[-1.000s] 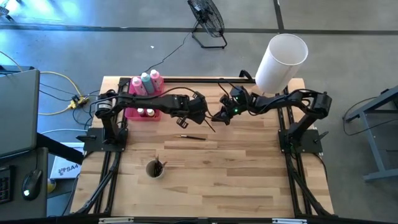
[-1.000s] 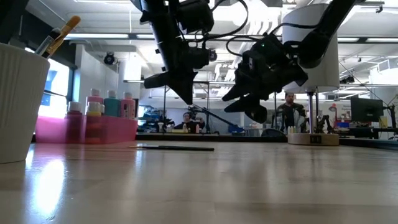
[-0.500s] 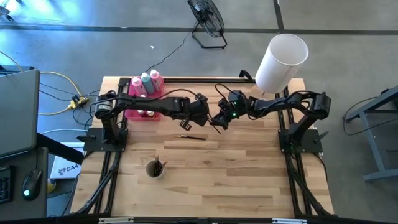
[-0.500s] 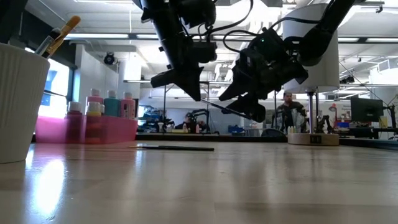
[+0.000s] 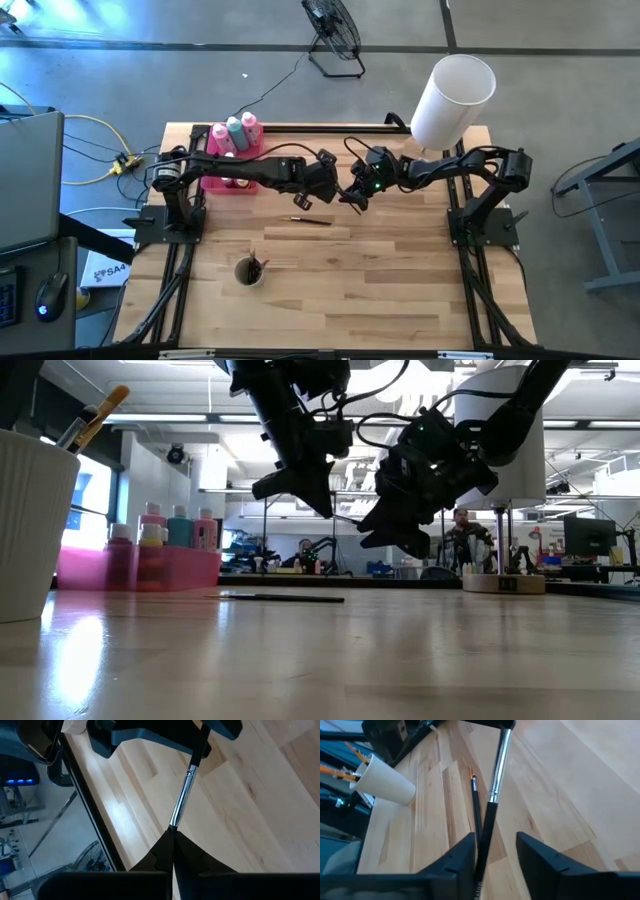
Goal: Pick & Place Paint Supplies
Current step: Put the silver paintbrush into the light brown cup
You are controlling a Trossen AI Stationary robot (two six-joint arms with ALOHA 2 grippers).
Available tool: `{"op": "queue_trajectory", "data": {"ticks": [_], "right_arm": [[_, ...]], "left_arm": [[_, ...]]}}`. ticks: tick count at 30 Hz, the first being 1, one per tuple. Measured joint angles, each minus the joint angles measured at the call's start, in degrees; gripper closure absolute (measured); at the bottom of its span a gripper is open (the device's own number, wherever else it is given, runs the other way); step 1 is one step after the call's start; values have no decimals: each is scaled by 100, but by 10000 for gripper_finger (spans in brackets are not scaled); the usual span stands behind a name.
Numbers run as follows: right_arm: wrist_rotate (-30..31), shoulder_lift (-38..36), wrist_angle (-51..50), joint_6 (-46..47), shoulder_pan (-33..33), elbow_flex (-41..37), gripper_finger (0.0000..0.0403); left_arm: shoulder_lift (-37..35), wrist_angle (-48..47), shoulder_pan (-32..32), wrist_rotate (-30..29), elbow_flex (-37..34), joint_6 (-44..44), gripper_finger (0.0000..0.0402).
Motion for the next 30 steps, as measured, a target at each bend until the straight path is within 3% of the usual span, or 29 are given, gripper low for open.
{"op": "queue_trajectory", "data": {"ticks": [8,18,23,28,30], "right_arm": [[-19,0,-40,-575,-7,-1,387],[-531,0,-185,-845,0,-1,392],[-551,-2,-270,-847,0,-1,392],[-519,-2,-261,-845,0,-1,392],[-507,-2,-238,-834,0,-1,392]], "left_arm": [[-2,-205,-1,47,0,-258,401],[-5,-238,2,-238,2,-950,392],[-4,-216,2,-364,2,-1258,340],[-68,-142,77,-1321,2,-1487,287],[-182,-302,226,-1320,2,-1700,281]]}}
